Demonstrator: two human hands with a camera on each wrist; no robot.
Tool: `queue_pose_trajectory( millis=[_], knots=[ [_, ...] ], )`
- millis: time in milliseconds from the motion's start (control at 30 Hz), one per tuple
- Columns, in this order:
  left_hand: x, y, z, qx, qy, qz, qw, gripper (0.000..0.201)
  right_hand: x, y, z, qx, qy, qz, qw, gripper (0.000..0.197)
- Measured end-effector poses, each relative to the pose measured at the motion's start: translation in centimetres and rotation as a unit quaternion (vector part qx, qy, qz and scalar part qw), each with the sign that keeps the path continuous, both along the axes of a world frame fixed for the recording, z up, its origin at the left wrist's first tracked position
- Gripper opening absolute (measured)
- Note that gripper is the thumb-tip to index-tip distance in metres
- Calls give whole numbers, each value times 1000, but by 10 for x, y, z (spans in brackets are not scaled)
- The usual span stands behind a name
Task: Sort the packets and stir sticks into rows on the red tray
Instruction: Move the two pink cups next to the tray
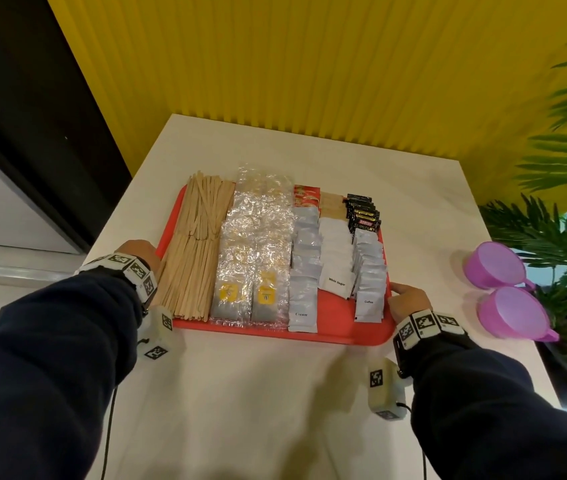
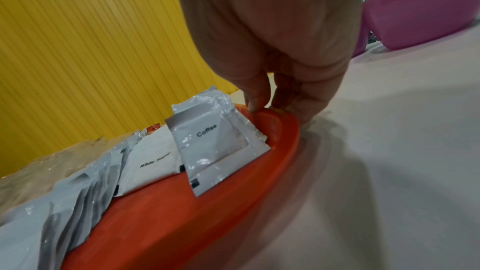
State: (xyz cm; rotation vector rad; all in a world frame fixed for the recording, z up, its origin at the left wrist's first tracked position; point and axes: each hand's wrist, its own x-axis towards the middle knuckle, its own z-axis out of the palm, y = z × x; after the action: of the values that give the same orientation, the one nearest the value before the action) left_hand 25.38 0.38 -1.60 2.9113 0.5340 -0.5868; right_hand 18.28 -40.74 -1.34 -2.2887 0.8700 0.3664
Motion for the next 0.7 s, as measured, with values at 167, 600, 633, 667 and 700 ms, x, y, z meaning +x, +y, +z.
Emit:
queue_pose_trajectory(
  millis=[167,600,633,667,700],
  knots=[
    [-1,1,4,-4,-7,-15,1000,17,0,-1,-2,-6,3,9,1000,39],
    [-14,-62,36,-203,-223,90,949,36,-47,-24,-11,-14,54,40,998,49],
    [-17,-73,40,-227,-229,66,944,34,-52,-27,-11,-14,55,32,998,49],
    [-21,-85,44,-251,-238,41,938,32,-57,-30,-11,-11,58,27,998,48],
    [-24,-96,47,-266,-241,20,933,29,-63,-33,-10,-6,56,22,998,46]
  ],
)
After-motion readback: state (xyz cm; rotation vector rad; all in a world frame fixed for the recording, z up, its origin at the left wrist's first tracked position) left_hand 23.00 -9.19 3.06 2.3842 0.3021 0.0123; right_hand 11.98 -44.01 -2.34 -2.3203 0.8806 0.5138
